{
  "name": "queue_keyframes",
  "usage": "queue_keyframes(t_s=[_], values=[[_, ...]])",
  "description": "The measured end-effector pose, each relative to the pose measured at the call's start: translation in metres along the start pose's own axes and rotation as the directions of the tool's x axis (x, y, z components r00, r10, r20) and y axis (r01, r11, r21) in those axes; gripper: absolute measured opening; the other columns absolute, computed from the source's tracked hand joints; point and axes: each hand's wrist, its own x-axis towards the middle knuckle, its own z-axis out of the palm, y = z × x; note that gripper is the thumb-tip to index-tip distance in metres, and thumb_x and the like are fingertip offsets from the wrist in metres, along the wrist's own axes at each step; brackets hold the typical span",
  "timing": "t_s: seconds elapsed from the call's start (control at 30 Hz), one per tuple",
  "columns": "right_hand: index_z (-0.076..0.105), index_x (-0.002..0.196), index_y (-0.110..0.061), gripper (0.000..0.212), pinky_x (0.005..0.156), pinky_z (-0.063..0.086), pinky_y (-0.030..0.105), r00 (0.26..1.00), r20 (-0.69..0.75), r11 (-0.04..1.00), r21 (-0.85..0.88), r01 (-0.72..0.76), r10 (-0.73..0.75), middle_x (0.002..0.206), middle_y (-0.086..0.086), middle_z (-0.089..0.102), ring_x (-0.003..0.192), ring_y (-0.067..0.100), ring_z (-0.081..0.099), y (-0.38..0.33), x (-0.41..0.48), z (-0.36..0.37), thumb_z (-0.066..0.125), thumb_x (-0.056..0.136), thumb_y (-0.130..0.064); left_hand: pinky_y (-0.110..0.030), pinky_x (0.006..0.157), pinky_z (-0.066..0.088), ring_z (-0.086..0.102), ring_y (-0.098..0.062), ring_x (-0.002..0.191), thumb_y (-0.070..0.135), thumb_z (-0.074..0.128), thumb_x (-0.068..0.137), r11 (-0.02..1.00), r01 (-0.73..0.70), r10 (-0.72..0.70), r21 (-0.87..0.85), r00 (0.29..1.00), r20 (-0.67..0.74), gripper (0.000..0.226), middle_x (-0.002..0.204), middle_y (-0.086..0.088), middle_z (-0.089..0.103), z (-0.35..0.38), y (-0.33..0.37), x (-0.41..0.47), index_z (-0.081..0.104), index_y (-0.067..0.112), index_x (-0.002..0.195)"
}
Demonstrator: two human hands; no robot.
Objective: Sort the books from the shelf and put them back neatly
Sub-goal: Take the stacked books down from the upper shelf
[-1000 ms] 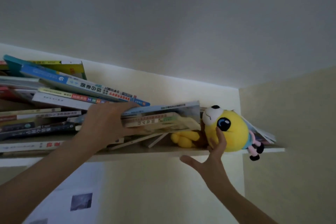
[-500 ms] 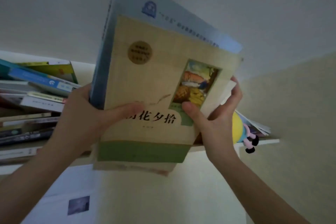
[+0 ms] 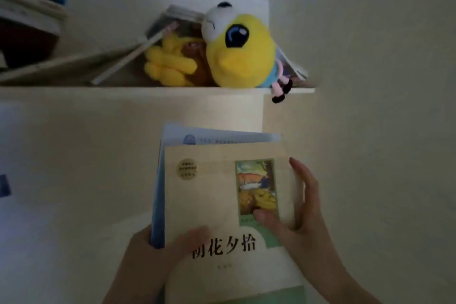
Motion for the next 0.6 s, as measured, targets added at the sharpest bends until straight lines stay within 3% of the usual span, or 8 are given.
queue_keyframes(t_s=[0.07,0.1,0.2,0.3,0.4,0.47,0.53,0.6], values=[[0.033,0.128,-0.045,0.083,0.074,0.057,0.026,0.984,0.033,0.985,0.002,-0.174,0.173,0.112,-0.017,0.067,0.098,0.012,0.069,0.037,-0.018,-0.01,0.076,0.066,-0.012,-0.032,0.057,0.046,0.06,-0.026,0.066,0.025,0.087,0.059,0.988,0.156,-0.156,-0.015,0.988,0.009,0.039,0.056,-0.005,0.065,0.015,-0.046,0.014,0.058,0.005,0.076],[0.033,0.13,-0.045,0.083,0.074,0.057,0.027,0.967,0.047,0.968,-0.005,-0.251,0.251,0.113,-0.014,0.067,0.097,0.013,0.069,0.058,-0.027,-0.013,0.076,0.067,-0.013,-0.032,0.056,0.047,0.061,-0.026,0.065,0.021,0.084,0.065,0.971,0.238,-0.238,-0.026,0.971,0.011,0.032,0.055,-0.004,0.066,0.023,-0.07,0.02,0.059,0.005,0.076],[0.029,0.135,-0.039,0.083,0.07,0.058,0.026,0.872,0.093,0.877,-0.058,-0.477,0.481,0.118,-0.004,0.063,0.094,0.012,0.069,0.131,-0.053,-0.014,0.074,0.074,-0.008,-0.035,0.062,0.052,0.064,-0.025,0.067,0.025,0.085,0.067,0.896,0.444,-0.443,-0.016,0.896,0.028,0.031,0.053,-0.001,0.068,0.037,-0.147,0.039,0.062,0.007,0.079],[0.024,0.137,-0.035,0.081,0.067,0.056,0.022,0.743,0.144,0.757,-0.137,-0.639,0.654,0.116,-0.004,0.062,0.089,0.009,0.07,0.212,-0.077,-0.01,0.072,0.079,-0.006,-0.026,0.048,0.042,0.058,-0.019,0.06,0.025,0.082,0.07,0.815,0.579,-0.579,-0.027,0.815,0.004,0.029,0.041,0.004,0.06,0.044,-0.22,0.058,0.058,0.009,0.075],[0.016,0.141,-0.035,0.085,0.069,0.055,0.019,0.636,0.159,0.653,-0.266,-0.709,0.755,0.12,-0.006,0.057,0.092,0.004,0.065,0.285,-0.102,-0.001,0.073,0.081,-0.016,-0.024,0.047,0.039,0.055,-0.017,0.058,0.024,0.081,0.073,0.755,0.656,-0.656,-0.019,0.753,-0.057,0.033,0.061,-0.002,0.058,0.05,-0.287,0.076,0.052,0.01,0.072],[0.012,0.145,-0.033,0.089,0.073,0.055,0.021,0.586,0.168,0.606,-0.322,-0.727,0.793,0.126,-0.002,0.054,0.101,0.005,0.06,0.319,-0.116,0.005,0.072,0.082,-0.018,-0.026,0.051,0.047,0.06,-0.018,0.063,0.022,0.082,0.072,0.751,0.66,-0.658,-0.007,0.749,-0.08,0.032,0.069,-0.004,0.061,0.049,-0.328,0.083,0.054,0.009,0.076],[0.01,0.146,-0.032,0.093,0.086,0.054,0.031,0.532,0.189,0.562,-0.366,-0.741,0.825,0.13,-0.001,0.052,0.109,0.012,0.057,0.353,-0.124,0.014,0.074,0.081,-0.019,-0.036,0.065,0.057,0.067,-0.024,0.073,0.023,0.084,0.069,0.759,0.651,-0.648,0.003,0.756,-0.094,0.036,0.082,-0.01,0.069,0.048,-0.368,0.092,0.061,0.006,0.091],[0.005,0.148,-0.031,0.104,0.105,0.039,0.046,0.541,0.147,0.519,-0.567,-0.64,0.828,0.138,0.002,0.043,0.125,0.021,0.045,0.373,-0.132,0.02,0.079,0.076,-0.029,-0.043,0.084,0.054,0.065,-0.03,0.097,0.03,0.084,0.069,0.784,0.607,-0.597,0.127,0.794,-0.114,0.061,0.115,-0.016,0.066,0.045,-0.4,0.102,0.056,0.008,0.118]])
